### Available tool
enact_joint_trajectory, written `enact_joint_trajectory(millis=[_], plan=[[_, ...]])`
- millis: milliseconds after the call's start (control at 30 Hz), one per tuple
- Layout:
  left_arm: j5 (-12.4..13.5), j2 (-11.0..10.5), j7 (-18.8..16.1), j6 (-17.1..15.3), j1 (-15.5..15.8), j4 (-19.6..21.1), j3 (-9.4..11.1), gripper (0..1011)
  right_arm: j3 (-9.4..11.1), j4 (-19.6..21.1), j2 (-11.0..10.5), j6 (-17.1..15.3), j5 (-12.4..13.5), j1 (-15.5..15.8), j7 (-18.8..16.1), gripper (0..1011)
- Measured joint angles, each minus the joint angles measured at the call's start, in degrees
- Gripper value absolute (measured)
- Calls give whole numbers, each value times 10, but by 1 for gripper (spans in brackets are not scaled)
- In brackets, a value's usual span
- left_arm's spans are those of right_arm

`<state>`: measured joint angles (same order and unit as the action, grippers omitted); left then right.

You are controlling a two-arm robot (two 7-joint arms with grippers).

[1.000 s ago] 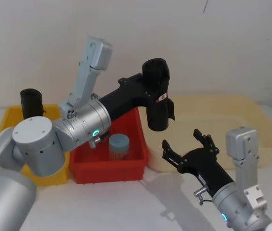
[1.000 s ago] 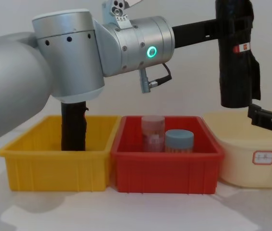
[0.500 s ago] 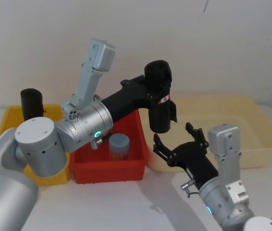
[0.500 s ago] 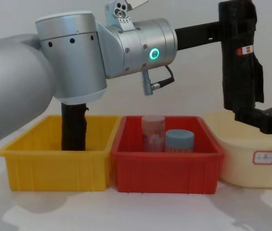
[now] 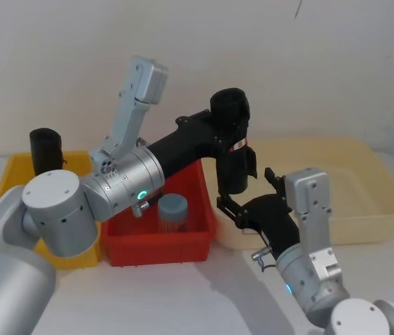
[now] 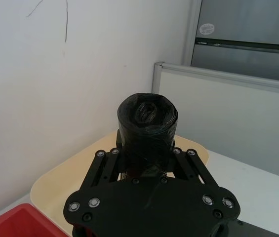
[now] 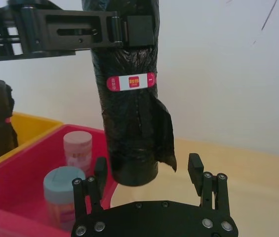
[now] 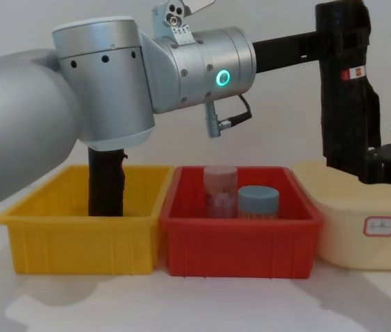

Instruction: Pick up the garbage bag with the one hand and transfer it to the other hand.

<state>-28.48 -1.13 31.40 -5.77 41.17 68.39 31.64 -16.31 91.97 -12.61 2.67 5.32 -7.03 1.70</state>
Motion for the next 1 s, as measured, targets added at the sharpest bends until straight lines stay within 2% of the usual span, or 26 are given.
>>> enact_joint_trajectory(millis=[433,867,1000], plan=[[0,0,0,0,0,0,0,390,0,-33,21,-2,-16,-33,7,1000],[0,0,0,0,0,0,0,390,-3,-50,37,-22,-30,-55,7,1000],[0,0,0,0,0,0,0,390,-3,-53,41,-22,-35,-58,7,956]])
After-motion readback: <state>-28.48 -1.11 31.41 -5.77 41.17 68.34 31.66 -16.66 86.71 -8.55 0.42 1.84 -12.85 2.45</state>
